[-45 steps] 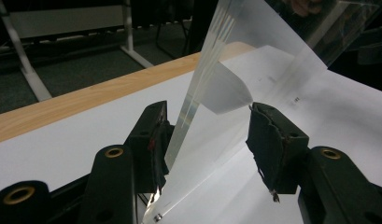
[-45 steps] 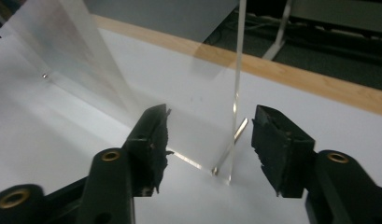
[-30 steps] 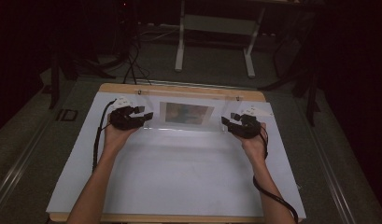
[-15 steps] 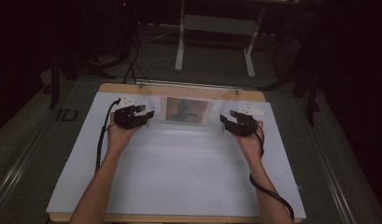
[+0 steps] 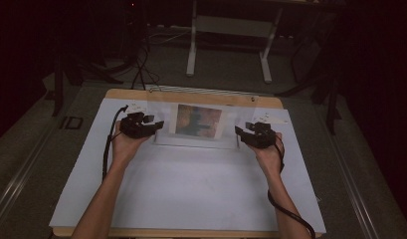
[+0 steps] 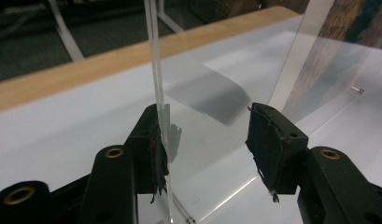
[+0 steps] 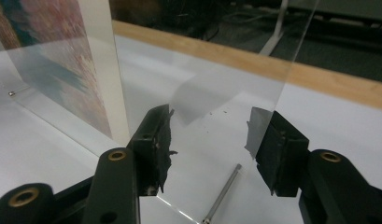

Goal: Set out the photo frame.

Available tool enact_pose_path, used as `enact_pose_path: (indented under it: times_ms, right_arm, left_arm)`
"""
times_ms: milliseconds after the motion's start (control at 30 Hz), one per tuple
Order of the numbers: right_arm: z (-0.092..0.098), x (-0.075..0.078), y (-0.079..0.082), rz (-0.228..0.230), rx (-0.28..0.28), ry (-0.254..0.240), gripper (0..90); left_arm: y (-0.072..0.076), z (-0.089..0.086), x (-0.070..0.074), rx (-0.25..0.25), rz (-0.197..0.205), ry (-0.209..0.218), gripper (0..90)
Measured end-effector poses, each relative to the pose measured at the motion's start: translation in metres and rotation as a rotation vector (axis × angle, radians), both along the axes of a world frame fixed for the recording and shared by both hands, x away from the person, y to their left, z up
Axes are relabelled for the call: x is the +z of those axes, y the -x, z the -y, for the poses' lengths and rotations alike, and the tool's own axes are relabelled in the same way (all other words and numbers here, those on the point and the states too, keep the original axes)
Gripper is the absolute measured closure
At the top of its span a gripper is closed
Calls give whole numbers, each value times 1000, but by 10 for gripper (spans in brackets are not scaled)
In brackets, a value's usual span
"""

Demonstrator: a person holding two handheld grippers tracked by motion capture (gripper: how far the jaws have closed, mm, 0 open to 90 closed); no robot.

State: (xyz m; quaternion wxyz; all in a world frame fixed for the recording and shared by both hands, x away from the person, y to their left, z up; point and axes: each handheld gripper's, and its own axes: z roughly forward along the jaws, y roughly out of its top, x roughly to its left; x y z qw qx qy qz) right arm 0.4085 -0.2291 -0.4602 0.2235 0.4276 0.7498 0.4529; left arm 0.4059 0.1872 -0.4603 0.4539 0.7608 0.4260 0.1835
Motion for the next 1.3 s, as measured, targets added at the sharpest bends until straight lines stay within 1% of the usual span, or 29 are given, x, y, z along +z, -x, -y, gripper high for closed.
enact_pose_path:
  times_ms: [33,67,100,133,167,200,233,267,300,333,367,400,433,467,500,633,700,767,833,900,967,1100,1133,1167,1233,1300]
  right_arm:
    - [0,0,0,0,0,0,485]
    - [0,2,7,-17,4,3,485]
    - [1,3,10,-19,6,6,485]
    - [1,5,16,-27,9,3,486]
    - [1,5,16,-27,9,3,486]
    - [1,6,19,-27,10,2,485]
    - [0,10,28,-28,12,18,485]
    - [0,11,33,-31,12,21,485]
    - [0,12,35,-33,13,20,485]
    - [0,12,35,-33,13,20,485]
    - [1,13,40,-45,16,14,485]
    - [1,13,42,-44,19,12,485]
    - [2,12,43,-49,19,8,485]
    - [2,12,43,-49,19,8,485]
    - [5,4,43,-67,23,-7,483]
    - [5,3,44,-61,33,-4,482]
    - [7,2,45,-51,44,-10,481]
    - [6,0,46,-52,56,-3,465]
    - [4,-2,45,-59,59,10,434]
    - [2,-6,44,-63,63,22,369]
    - [2,-7,42,-76,55,17,338]
    - [9,-1,44,-51,49,-1,230]
    - [12,1,46,-43,46,-4,210]
    - [15,3,47,-35,42,-11,197]
    - [21,8,50,-23,51,-29,170]
    - [28,11,53,-8,59,-34,154]
  left_arm:
    - [0,0,0,0,0,0,495]
    - [8,-1,1,-2,-27,12,496]
    - [8,-1,1,-2,-27,12,497]
    - [17,-2,-1,-3,-49,31,497]
    - [17,-2,-1,-3,-49,31,498]
    - [24,-3,-1,-8,-65,36,498]
    - [26,-3,-1,-9,-67,37,497]
    - [33,-3,1,-7,-80,40,497]
    - [33,-3,1,-7,-80,40,497]
    - [38,-2,3,-6,-89,40,497]
    - [40,-2,4,-5,-89,33,497]
    - [42,-1,4,-4,-89,29,498]
    - [44,-1,3,-11,-86,20,499]
    - [44,-1,3,-11,-86,20,499]
    - [44,-1,0,-24,-66,21,503]
    - [47,-2,-2,-26,-67,31,502]
    - [49,-2,-3,-24,-61,31,498]
    - [50,-3,-4,-26,-56,43,490]
    - [51,-3,-6,-33,-50,61,454]
    - [51,-5,-7,-27,-45,82,420]
    - [53,-7,-7,-20,-31,99,388]
    - [58,-15,-4,-7,-12,117,368]
    - [60,-18,-2,-4,-6,128,367]
    - [62,-20,-1,1,-2,138,363]
    - [66,-25,2,5,10,148,357]
    - [70,-30,3,10,16,155,352]
